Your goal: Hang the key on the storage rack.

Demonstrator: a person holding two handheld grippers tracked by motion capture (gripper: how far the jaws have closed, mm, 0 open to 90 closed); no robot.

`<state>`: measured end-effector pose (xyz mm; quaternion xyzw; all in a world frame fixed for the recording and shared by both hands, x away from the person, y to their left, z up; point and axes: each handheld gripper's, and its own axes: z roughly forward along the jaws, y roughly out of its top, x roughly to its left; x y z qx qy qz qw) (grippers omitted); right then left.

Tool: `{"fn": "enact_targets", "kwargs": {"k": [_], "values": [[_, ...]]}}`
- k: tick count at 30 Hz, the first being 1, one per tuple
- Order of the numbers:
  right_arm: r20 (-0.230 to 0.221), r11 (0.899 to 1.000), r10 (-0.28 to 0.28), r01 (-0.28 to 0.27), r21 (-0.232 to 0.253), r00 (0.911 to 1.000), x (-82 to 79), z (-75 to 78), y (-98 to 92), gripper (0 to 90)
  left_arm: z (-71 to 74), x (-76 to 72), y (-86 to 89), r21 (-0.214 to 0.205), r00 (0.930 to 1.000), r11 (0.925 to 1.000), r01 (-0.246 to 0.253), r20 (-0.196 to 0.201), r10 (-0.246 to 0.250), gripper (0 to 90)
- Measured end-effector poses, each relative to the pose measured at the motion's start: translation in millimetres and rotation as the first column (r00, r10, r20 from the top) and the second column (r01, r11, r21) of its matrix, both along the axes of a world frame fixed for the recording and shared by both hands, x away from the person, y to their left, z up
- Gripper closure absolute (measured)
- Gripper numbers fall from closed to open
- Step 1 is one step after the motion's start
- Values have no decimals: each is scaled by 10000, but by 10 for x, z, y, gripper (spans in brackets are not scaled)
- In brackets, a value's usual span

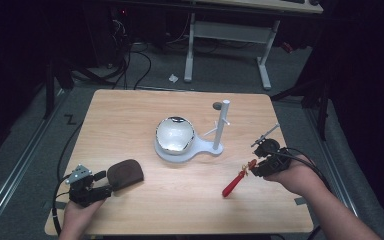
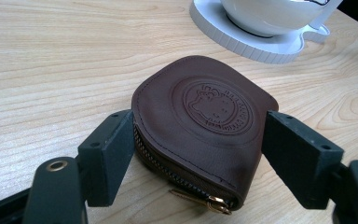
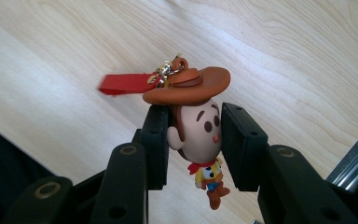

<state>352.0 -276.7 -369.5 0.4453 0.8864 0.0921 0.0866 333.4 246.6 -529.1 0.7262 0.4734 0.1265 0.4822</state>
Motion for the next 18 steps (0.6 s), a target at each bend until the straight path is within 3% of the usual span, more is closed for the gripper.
{"fn": "enact_targets", "kwargs": {"k": [8,18], "values": [[-261,9993,156,-147,338,9995,18,244,33,642,2,0,-4,9,9999,10000,9,115,-9,260],[23,9996,98,-99,258,9999,83,485,39,643,17,5,-18,39,9996,10000,18,293,-19,258]]}}
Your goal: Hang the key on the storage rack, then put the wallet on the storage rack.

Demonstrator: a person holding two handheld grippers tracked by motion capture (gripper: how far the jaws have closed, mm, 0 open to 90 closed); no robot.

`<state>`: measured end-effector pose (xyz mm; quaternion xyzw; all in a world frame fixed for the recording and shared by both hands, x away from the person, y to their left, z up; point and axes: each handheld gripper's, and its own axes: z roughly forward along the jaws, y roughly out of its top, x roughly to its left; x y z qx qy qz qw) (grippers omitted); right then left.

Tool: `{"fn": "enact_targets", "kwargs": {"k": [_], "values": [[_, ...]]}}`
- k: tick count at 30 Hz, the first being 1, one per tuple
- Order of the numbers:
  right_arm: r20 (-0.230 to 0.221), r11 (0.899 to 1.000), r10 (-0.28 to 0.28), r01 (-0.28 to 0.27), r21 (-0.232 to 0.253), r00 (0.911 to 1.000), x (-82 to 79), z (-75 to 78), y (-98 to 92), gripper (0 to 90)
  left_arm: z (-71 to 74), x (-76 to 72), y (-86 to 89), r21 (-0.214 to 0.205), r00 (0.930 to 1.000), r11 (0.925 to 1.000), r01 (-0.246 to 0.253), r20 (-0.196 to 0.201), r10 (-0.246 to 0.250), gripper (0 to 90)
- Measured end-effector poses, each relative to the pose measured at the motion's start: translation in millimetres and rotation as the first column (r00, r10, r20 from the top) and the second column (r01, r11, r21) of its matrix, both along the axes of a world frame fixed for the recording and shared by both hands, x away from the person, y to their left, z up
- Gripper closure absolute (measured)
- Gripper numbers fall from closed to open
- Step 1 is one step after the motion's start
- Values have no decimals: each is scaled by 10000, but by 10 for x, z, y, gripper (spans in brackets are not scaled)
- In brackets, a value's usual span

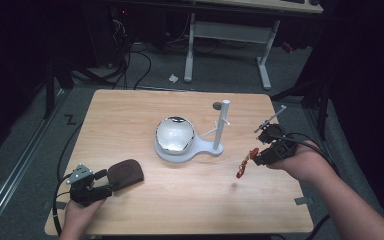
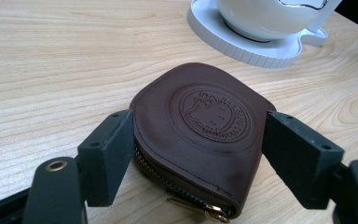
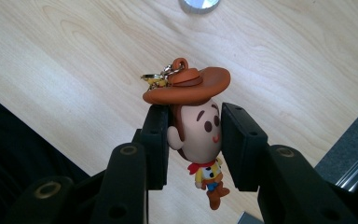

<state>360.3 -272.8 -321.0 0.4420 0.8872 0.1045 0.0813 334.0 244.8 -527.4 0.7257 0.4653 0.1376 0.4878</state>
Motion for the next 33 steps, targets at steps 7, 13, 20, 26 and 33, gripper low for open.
{"fn": "enact_targets", "kwargs": {"k": [7,13,20,26,33], "values": [[156,9999,68,-67,-80,9999,74,74,49,643,14,-25,35,-32,9996,9998,-189,220,189,258],[242,9997,157,-153,-165,9996,171,110,119,643,19,-41,85,-124,9993,9995,-305,220,308,259],[334,9994,332,-329,-93,9989,260,192,231,643,9,-62,108,-124,9994,9994,-313,155,315,258],[474,9992,377,-370,-161,9982,347,243,293,643,16,-84,125,-111,9993,9994,-327,156,329,258],[707,9994,334,-325,-143,9969,454,310,342,643,19,-105,142,-111,9993,9993,-347,161,348,257]]}}
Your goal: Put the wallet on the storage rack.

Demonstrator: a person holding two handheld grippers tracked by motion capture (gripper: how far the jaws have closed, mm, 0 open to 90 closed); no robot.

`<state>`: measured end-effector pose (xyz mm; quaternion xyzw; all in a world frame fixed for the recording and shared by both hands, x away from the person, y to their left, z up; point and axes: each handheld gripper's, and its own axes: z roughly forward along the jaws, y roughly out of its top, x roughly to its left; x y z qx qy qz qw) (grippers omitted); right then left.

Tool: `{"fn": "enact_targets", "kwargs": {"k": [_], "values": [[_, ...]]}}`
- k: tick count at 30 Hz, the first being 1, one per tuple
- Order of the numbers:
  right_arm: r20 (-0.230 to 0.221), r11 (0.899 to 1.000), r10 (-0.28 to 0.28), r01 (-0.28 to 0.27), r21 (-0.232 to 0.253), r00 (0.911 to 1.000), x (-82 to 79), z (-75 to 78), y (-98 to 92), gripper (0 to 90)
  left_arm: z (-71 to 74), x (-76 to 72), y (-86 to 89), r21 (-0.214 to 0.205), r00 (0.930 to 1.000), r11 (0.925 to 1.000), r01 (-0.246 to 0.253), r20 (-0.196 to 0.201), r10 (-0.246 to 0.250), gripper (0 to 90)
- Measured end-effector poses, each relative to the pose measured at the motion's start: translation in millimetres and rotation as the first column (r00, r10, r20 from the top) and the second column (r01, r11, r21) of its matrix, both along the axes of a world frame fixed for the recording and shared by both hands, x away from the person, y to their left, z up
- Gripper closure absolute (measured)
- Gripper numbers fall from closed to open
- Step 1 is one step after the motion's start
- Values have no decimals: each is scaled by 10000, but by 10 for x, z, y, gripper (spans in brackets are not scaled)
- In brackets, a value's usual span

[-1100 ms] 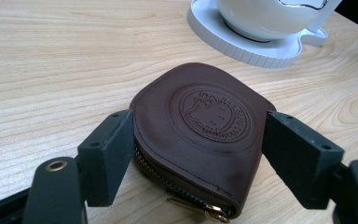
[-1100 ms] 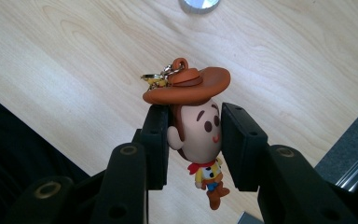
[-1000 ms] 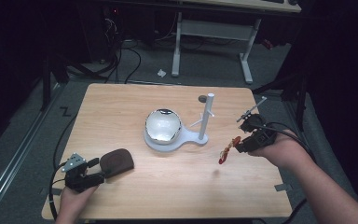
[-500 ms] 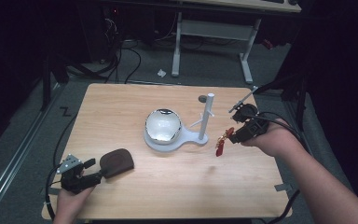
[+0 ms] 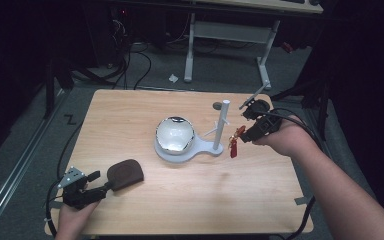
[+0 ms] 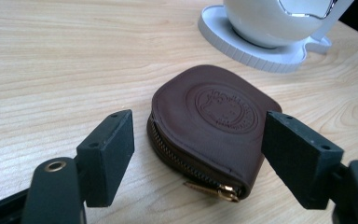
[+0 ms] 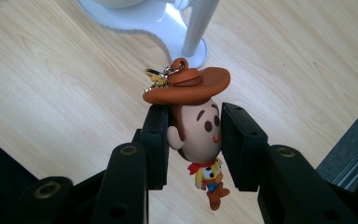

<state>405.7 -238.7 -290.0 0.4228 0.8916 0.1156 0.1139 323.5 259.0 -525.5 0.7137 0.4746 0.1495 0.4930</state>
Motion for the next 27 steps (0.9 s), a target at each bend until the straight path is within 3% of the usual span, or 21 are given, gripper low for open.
{"fn": "enact_targets", "kwargs": {"k": [16,27], "values": [[488,9999,-124,120,88,9987,143,213,28,643,-1,-6,4,-44,10000,10000,5,-60,-6,256],[600,9996,-222,212,170,9980,216,229,69,643,-4,-5,20,-76,9999,10000,10,-103,-11,256]]}}
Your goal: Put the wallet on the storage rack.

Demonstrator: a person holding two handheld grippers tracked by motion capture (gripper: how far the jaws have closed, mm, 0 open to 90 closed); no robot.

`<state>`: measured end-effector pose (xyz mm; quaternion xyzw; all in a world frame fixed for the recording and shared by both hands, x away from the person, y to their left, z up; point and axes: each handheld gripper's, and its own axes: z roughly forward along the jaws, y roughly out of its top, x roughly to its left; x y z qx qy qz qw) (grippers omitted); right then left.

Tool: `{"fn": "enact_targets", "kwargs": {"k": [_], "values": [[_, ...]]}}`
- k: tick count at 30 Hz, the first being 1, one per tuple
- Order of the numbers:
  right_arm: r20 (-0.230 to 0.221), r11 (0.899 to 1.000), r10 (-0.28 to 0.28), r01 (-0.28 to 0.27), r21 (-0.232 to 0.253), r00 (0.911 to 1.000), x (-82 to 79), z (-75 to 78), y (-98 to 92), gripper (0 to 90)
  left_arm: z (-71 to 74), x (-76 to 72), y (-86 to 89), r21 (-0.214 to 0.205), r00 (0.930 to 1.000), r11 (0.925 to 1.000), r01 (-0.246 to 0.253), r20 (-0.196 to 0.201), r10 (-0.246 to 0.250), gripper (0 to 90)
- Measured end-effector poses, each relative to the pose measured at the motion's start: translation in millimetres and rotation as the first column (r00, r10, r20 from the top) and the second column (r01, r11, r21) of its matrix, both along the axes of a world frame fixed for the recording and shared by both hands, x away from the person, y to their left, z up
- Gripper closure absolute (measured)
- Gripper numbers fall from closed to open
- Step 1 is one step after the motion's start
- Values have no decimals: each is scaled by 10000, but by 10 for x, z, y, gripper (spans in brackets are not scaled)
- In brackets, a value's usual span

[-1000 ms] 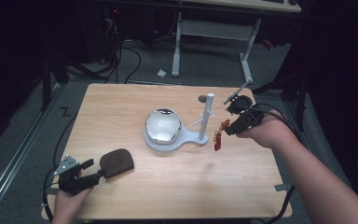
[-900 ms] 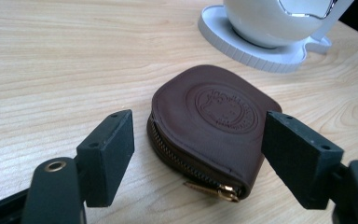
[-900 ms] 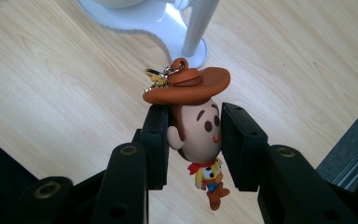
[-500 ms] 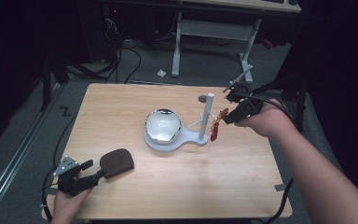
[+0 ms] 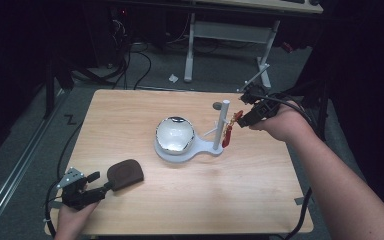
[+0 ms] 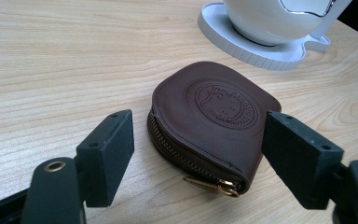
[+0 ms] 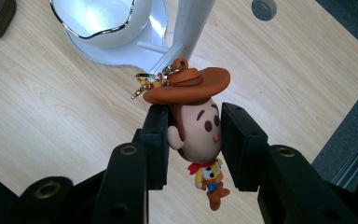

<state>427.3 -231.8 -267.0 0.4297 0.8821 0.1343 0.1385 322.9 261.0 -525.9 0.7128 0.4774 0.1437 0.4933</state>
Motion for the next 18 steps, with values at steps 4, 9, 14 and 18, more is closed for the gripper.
{"fn": "enact_targets", "kwargs": {"k": [4,9,14,18], "values": [[0,10000,-14,14,-14,10000,19,-6,0,643,-3,4,4,-23,10000,10000,-2,-20,2,256],[31,10000,-22,23,-55,10000,35,-9,-4,643,-6,8,1,-8,10000,10000,19,-41,-19,256],[96,10000,-82,82,-23,9999,54,-31,-8,643,-3,5,3,-17,10000,10000,8,-25,-8,255],[34,9999,-136,136,-19,9999,60,-85,-20,643,-3,5,5,-24,10000,10000,-2,-18,2,255]]}}
